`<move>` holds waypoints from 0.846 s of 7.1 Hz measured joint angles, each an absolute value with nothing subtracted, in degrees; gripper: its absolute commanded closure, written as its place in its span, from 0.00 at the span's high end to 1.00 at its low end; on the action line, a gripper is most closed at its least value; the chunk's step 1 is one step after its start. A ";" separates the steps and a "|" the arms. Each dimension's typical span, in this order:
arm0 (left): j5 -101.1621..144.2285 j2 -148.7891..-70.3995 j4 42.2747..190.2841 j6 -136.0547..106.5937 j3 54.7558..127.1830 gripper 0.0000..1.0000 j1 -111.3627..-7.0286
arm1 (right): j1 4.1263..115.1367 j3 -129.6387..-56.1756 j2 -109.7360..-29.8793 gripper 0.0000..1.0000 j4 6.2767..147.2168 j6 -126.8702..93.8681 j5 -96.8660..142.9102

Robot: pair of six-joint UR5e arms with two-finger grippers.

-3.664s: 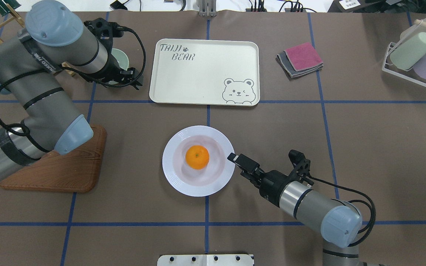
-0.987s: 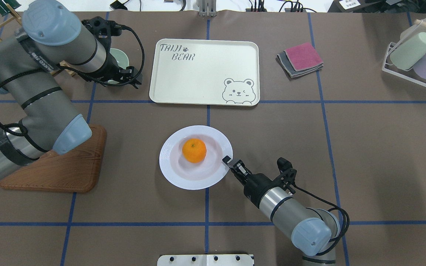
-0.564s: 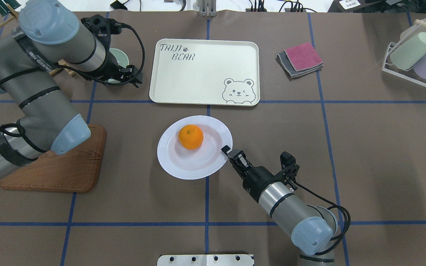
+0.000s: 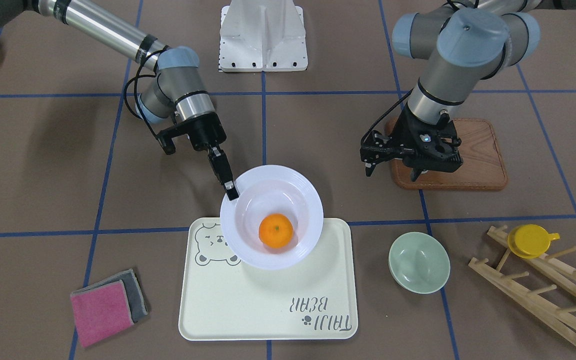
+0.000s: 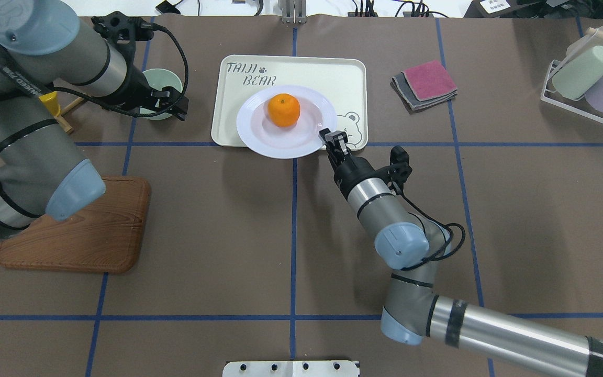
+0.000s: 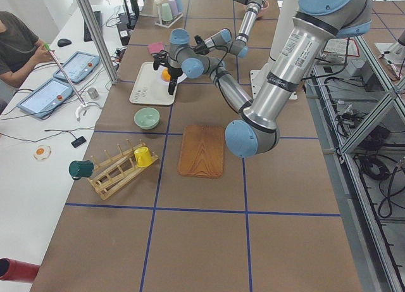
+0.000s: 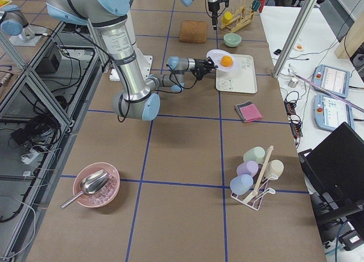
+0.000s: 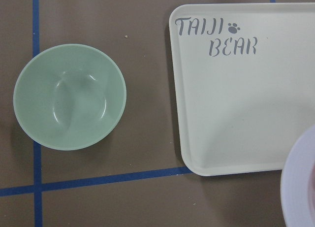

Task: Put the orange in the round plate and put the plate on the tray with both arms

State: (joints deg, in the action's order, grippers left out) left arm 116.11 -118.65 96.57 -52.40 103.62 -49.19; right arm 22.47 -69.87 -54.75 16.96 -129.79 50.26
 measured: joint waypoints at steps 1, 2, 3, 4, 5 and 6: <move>116.56 -117.17 96.47 -52.39 105.35 1.00 -49.38 | 24.33 -65.31 -51.99 0.00 17.70 -131.30 50.61; 116.73 -116.40 96.44 -52.38 106.29 1.00 -49.44 | 25.21 -62.90 -50.27 0.00 19.07 -132.54 50.68; 116.76 -116.08 96.42 -52.38 106.73 1.00 -49.46 | 25.56 -61.06 -48.34 0.16 21.49 -134.13 50.56; 116.76 -116.01 96.36 -52.38 106.91 1.00 -49.47 | 25.74 -59.72 -46.68 0.87 23.94 -135.36 50.44; 116.77 -116.01 96.24 -52.40 107.02 1.00 -49.44 | 25.83 -59.20 -45.97 1.00 25.06 -135.88 50.44; 116.74 -116.05 96.16 -52.44 107.11 1.00 -49.41 | 25.88 -59.69 -46.01 1.00 25.47 -135.92 50.65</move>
